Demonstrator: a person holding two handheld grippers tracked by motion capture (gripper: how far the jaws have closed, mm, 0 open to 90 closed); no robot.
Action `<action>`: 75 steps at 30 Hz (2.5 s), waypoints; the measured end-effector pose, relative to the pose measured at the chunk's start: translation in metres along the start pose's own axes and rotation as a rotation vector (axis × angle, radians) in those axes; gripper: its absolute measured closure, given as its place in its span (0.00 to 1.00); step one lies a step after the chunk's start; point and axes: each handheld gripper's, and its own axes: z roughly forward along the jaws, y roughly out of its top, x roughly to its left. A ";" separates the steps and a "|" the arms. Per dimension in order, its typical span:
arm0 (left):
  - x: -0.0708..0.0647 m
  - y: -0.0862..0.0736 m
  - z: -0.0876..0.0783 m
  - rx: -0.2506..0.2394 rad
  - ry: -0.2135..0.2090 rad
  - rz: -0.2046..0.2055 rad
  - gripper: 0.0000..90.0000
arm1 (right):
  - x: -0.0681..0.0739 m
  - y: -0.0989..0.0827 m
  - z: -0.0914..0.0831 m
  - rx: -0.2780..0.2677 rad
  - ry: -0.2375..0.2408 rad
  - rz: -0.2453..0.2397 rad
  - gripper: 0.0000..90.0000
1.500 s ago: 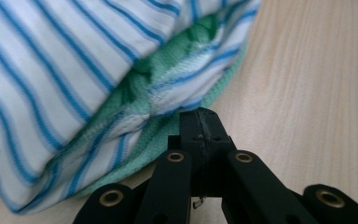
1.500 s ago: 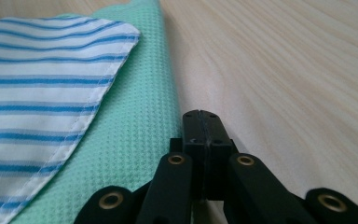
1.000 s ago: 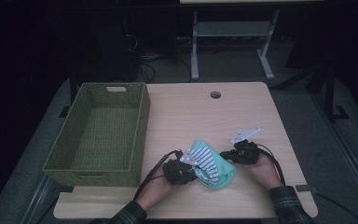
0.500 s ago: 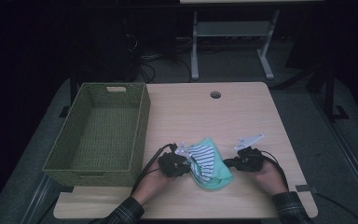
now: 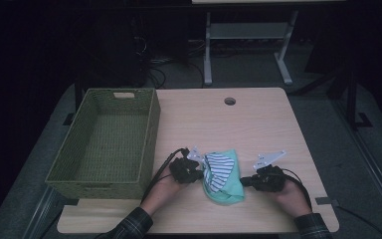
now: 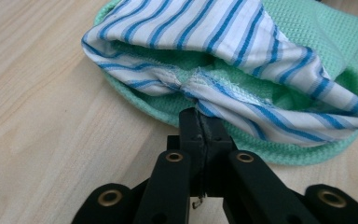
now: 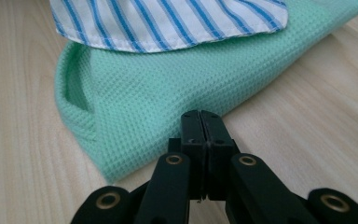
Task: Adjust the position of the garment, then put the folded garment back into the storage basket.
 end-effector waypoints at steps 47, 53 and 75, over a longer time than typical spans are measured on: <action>0.001 0.045 0.005 0.160 -0.101 0.221 0.42 | -0.040 -0.044 -0.024 -0.104 -0.324 0.160 0.10; 0.002 0.042 0.012 0.181 -0.107 0.228 0.40 | -0.040 -0.044 -0.024 -0.104 -0.324 0.160 0.10; 0.005 0.035 0.021 0.208 -0.108 0.213 0.40 | -0.039 -0.044 -0.024 -0.104 -0.325 0.161 0.10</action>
